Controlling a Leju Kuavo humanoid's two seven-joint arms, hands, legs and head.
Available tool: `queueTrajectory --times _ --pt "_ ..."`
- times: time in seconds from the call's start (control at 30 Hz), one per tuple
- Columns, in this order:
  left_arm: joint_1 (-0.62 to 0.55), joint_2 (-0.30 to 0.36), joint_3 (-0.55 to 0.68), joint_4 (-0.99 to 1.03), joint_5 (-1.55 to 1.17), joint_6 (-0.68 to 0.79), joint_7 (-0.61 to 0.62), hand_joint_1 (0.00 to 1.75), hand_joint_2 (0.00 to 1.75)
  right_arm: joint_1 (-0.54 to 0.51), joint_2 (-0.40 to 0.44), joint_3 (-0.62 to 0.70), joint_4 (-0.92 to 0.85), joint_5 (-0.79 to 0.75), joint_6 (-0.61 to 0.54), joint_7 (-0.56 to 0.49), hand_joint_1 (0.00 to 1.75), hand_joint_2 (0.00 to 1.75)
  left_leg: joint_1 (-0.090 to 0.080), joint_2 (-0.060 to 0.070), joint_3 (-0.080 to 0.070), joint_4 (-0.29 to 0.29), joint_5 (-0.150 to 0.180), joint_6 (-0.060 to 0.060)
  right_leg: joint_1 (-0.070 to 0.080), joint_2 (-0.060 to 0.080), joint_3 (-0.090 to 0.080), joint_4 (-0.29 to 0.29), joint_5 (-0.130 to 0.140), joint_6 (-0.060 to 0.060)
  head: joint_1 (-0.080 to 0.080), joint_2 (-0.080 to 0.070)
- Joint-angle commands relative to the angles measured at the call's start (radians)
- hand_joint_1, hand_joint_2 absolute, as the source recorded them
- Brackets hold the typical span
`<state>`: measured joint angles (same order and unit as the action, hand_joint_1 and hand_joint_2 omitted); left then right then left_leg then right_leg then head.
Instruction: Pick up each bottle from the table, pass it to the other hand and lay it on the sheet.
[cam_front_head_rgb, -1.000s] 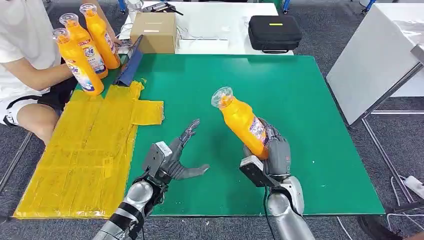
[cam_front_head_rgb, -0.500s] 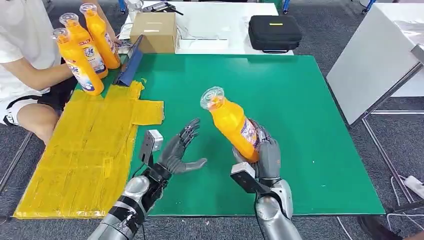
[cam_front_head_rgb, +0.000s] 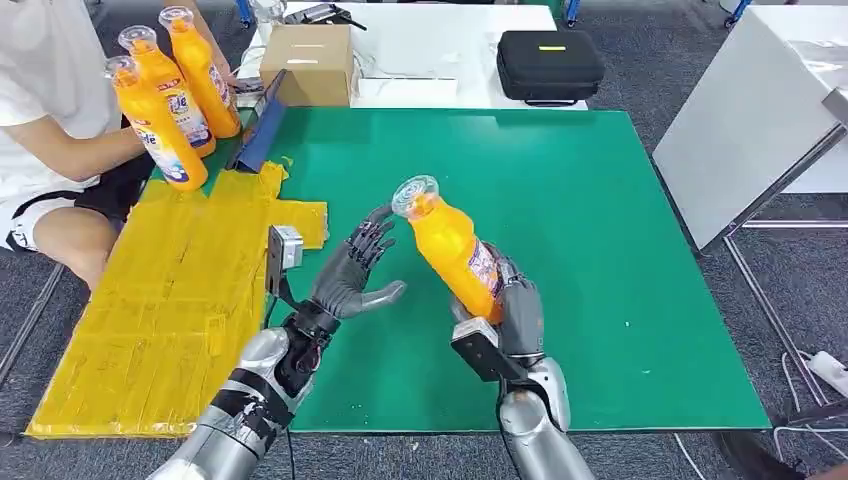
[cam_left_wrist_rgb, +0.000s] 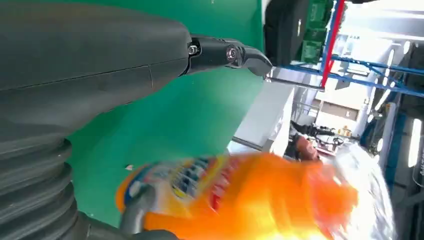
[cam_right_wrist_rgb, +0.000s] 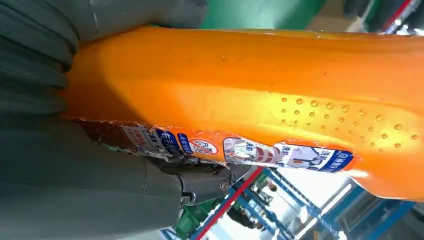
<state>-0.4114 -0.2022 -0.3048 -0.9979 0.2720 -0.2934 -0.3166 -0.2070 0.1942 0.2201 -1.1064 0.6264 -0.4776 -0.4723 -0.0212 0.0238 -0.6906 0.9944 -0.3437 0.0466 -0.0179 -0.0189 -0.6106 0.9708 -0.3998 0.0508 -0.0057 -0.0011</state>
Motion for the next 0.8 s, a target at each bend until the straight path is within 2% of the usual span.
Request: queueTrajectory --times 0.03,0.23,0.37,0.4,0.47,0.57,0.63,0.7,0.8 --pt "-0.024 0.028 -0.057 0.000 0.014 0.012 -0.004 0.00 1.75 -0.101 0.010 0.043 0.233 0.009 0.004 0.009 1.73 1.75 0.002 0.000 0.005 0.001 -0.003 -0.004 0.002 0.003 0.005 -0.001 -0.001 -0.002 0.000 0.000" --pt "-0.018 0.029 -0.077 -0.016 0.005 0.012 -0.009 0.00 1.75 -0.109 0.018 0.054 0.261 0.017 0.004 0.005 1.75 1.75 0.003 0.000 0.007 0.002 -0.005 -0.005 0.002 0.004 0.008 0.000 -0.003 -0.003 0.000 0.000" --pt "-0.018 0.027 -0.099 -0.020 -0.002 0.005 -0.013 0.00 1.75 -0.124 0.033 0.071 0.276 0.031 0.003 0.004 1.75 1.75 0.002 -0.001 0.003 0.000 -0.002 -0.003 0.001 0.002 0.003 0.000 -0.001 -0.002 0.000 0.000" --pt "-0.022 0.026 -0.114 -0.018 -0.014 0.005 -0.017 0.00 1.75 -0.135 0.043 0.081 0.295 0.043 -0.008 0.005 1.71 1.75 0.003 0.000 0.006 0.002 -0.004 -0.005 0.001 0.003 0.006 0.000 -0.003 -0.003 0.000 0.000" --pt "-0.040 0.019 -0.135 0.002 -0.022 0.000 -0.026 0.00 1.75 -0.157 0.068 0.117 0.327 0.049 -0.015 -0.035 1.75 1.75 0.002 0.001 0.003 0.001 -0.002 -0.003 0.001 0.003 0.003 0.000 -0.001 -0.002 0.000 0.000" --pt "-0.062 0.012 -0.139 0.027 -0.012 -0.003 -0.038 0.00 1.75 -0.144 0.093 0.185 0.310 0.055 -0.019 -0.082 1.75 1.75 0.002 0.000 0.003 0.001 -0.002 -0.004 0.001 0.003 0.003 0.000 -0.001 -0.002 0.000 0.000" --pt "-0.070 0.013 -0.134 0.038 -0.006 -0.005 -0.040 0.00 1.75 -0.132 0.100 0.224 0.304 0.067 -0.021 -0.089 1.75 1.75 0.004 -0.001 0.007 0.003 -0.006 -0.006 0.002 0.003 0.007 0.002 -0.004 -0.004 0.000 0.000" --pt "-0.072 0.014 -0.133 0.040 -0.005 -0.007 -0.041 0.00 1.75 -0.129 0.102 0.228 0.304 0.069 -0.026 -0.087 1.75 1.75 0.002 0.000 0.003 0.000 -0.002 -0.003 0.001 0.001 0.002 0.000 -0.001 -0.002 0.000 0.000" --pt "-0.071 0.015 -0.133 0.041 -0.004 -0.009 -0.042 0.00 1.75 -0.129 0.098 0.229 0.305 0.067 -0.026 -0.086 1.75 1.75 0.003 -0.002 0.007 0.002 -0.004 -0.005 0.002 0.001 0.007 0.001 -0.004 -0.003 0.000 0.000"
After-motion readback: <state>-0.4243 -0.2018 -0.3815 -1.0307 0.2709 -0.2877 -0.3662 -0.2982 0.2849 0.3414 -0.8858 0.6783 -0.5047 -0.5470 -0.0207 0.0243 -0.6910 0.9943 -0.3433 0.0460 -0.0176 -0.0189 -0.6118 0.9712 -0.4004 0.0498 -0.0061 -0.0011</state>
